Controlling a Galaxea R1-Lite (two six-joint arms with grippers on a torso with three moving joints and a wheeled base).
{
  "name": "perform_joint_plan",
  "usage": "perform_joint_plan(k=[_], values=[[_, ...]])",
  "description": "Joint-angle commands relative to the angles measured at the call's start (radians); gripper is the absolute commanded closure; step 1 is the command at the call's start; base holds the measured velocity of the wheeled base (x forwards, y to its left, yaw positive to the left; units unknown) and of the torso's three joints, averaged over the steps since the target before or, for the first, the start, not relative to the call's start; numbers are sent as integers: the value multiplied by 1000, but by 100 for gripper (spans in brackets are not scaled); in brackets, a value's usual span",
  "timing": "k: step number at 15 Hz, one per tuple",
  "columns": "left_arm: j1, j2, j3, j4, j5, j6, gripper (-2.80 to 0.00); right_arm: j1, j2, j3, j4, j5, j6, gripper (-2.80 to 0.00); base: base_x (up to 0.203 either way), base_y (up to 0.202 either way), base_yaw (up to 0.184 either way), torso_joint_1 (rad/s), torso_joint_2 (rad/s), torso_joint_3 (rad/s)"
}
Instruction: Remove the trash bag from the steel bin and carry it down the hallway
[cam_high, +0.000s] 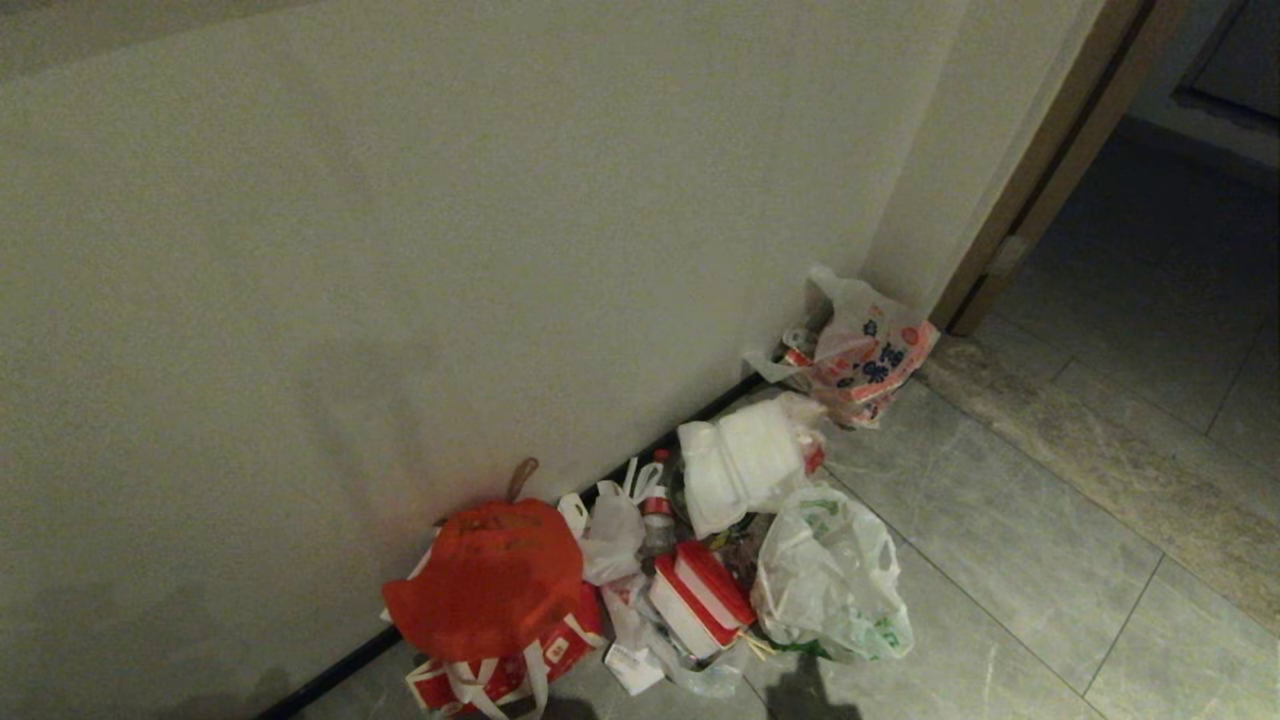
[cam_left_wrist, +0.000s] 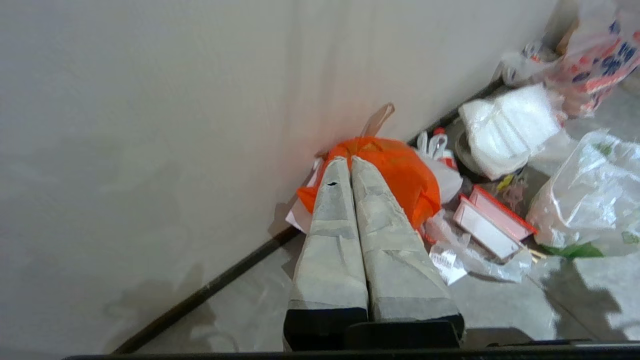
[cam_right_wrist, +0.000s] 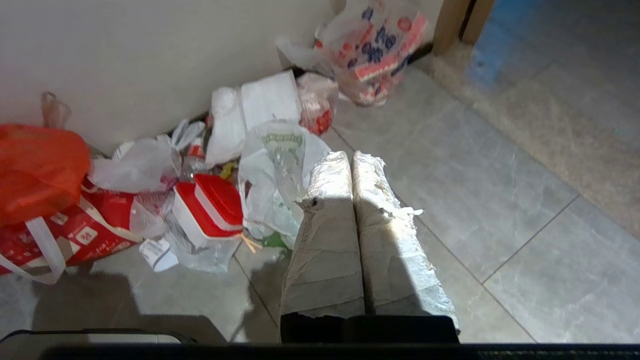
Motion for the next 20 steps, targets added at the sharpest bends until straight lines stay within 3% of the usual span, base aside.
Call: perform_joint_plan(k=[1,20], values=[[0,-2,0,0,0,0,0,0,2,0,-1,0,-1,0,0,0,0,5,5,203],[0,-2,0,0,0,1,0,0,2,0,1,0,-1,0,0,0,0,1,2,203]])
